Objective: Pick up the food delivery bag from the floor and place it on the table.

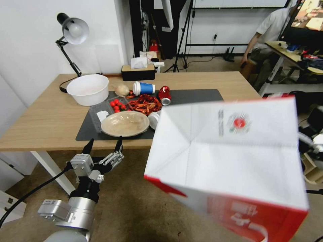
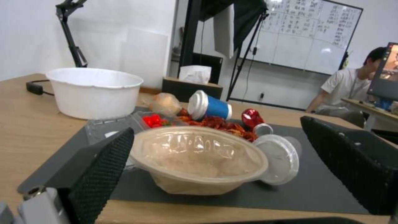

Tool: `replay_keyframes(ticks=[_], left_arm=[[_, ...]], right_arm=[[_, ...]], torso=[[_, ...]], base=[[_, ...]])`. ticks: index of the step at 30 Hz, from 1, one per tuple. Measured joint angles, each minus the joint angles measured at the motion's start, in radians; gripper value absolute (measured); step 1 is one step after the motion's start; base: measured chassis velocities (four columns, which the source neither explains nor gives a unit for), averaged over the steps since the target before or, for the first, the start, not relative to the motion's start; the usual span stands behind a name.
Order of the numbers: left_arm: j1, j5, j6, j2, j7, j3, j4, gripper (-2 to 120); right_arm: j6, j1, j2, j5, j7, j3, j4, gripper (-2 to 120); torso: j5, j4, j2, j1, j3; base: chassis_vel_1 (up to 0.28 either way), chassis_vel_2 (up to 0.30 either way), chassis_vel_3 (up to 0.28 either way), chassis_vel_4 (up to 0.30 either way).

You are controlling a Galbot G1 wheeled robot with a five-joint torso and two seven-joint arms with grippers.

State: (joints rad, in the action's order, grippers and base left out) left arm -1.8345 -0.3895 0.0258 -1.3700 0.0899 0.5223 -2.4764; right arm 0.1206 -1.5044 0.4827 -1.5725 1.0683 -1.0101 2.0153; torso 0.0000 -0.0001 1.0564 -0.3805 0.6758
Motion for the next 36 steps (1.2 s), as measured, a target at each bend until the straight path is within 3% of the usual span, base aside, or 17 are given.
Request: replay_keyframes(ticks=[1, 4, 5, 8, 9, 11, 12, 20, 21, 24, 25, 28, 36], left_arm=[[0.0, 0.0, 0.0, 0.0, 0.0, 0.0, 0.0, 100], [-0.003, 0.001, -0.003, -0.001, 0.002, 0.002, -0.004, 100], [-0.003, 0.001, -0.003, -0.001, 0.002, 0.002, -0.004, 100], [-0.007, 0.005, -0.006, -0.002, 0.003, 0.0, -0.008, 100], [-0.007, 0.005, -0.006, -0.002, 0.003, 0.0, -0.008, 100], [-0.01, 0.01, -0.009, -0.003, 0.003, 0.0, -0.008, 100], [-0.01, 0.01, -0.009, -0.003, 0.003, 0.0, -0.008, 100], [-0.018, 0.018, -0.016, -0.003, 0.003, -0.003, -0.011, 100], [-0.018, 0.018, -0.016, -0.003, 0.003, -0.003, -0.011, 100], [-0.023, 0.02, -0.018, -0.002, 0.003, -0.002, -0.016, 100], [-0.023, 0.02, -0.018, -0.002, 0.003, -0.002, -0.016, 100], [-0.029, 0.028, -0.021, 0.0, 0.002, -0.003, -0.019, 100], [-0.031, 0.043, -0.021, -0.001, -0.001, -0.01, -0.019, 100]], right_arm=[[0.0, 0.0, 0.0, 0.0, 0.0, 0.0, 0.0, 0], [-0.077, 0.014, -0.027, -0.058, -0.219, -0.046, 0.021, 0], [-0.077, 0.014, -0.027, -0.058, -0.219, -0.046, 0.021, 0], [-0.152, 0.047, -0.054, -0.078, -0.554, -0.055, 0.051, 0], [-0.152, 0.047, -0.054, -0.078, -0.554, -0.055, 0.051, 0], [-0.168, 0.073, -0.067, -0.08, -0.714, -0.05, 0.068, 0], [-0.168, 0.073, -0.067, -0.08, -0.714, -0.05, 0.068, 0], [-0.156, 0.153, -0.097, -0.071, -1.035, -0.014, 0.077, 0], [-0.156, 0.153, -0.097, -0.071, -1.035, -0.014, 0.077, 0], [-0.051, 0.214, -0.136, -0.082, -1.228, 0.005, 0.034, 0], [-0.051, 0.214, -0.136, -0.082, -1.228, 0.005, 0.034, 0], [0.07, 0.268, -0.187, -0.191, -1.341, 0.027, -0.044, 0], [0.094, 0.339, -0.206, -0.31, -1.338, 0.08, -0.12, 0]], torso=[[0.0, 0.0, 0.0, 0.0, 0.0], [-0.0001, 0.0001, 0.0, 0.0, 0.0], [-0.0001, 0.0001, 0.0, 0.0, 0.0], [0.0, 0.0001, -0.001, 0.0, 0.0], [0.0, 0.0001, -0.001, 0.0, 0.0], [0.0, 0.0, -0.001, 0.0, 0.0], [0.0, 0.0, -0.001, 0.0, 0.0], [0.0, 0.0002, -0.001, 0.0, 0.0], [0.0, 0.0002, -0.001, 0.0, 0.0], [0.0003, 0.0, -0.001, 0.0, -0.001], [0.0003, 0.0, -0.001, 0.0, -0.001], [0.0001, 0.0002, -0.001, 0.001, -0.001], [0.0, -0.0001, -0.001, 0.001, -0.001]], base=[[0.0, 0.0, 0.0, 0.0], [0.0, 0.0, 0.0, 0.0], [0.0, 0.0, 0.0, 0.0], [0.0, 0.0, 0.0, 0.0], [0.0, 0.0, 0.0, 0.0], [0.0, 0.0, 0.0, 0.0], [0.0, 0.0, 0.0, 0.0], [0.0, 0.0, 0.0, 0.0], [0.0, 0.0, 0.0, 0.0], [0.0, 0.0, 0.0, 0.0], [0.0, 0.0, 0.0, 0.0], [0.0, 0.0, 0.0, 0.0], [0.0, 0.0, 0.0, 0.0]])
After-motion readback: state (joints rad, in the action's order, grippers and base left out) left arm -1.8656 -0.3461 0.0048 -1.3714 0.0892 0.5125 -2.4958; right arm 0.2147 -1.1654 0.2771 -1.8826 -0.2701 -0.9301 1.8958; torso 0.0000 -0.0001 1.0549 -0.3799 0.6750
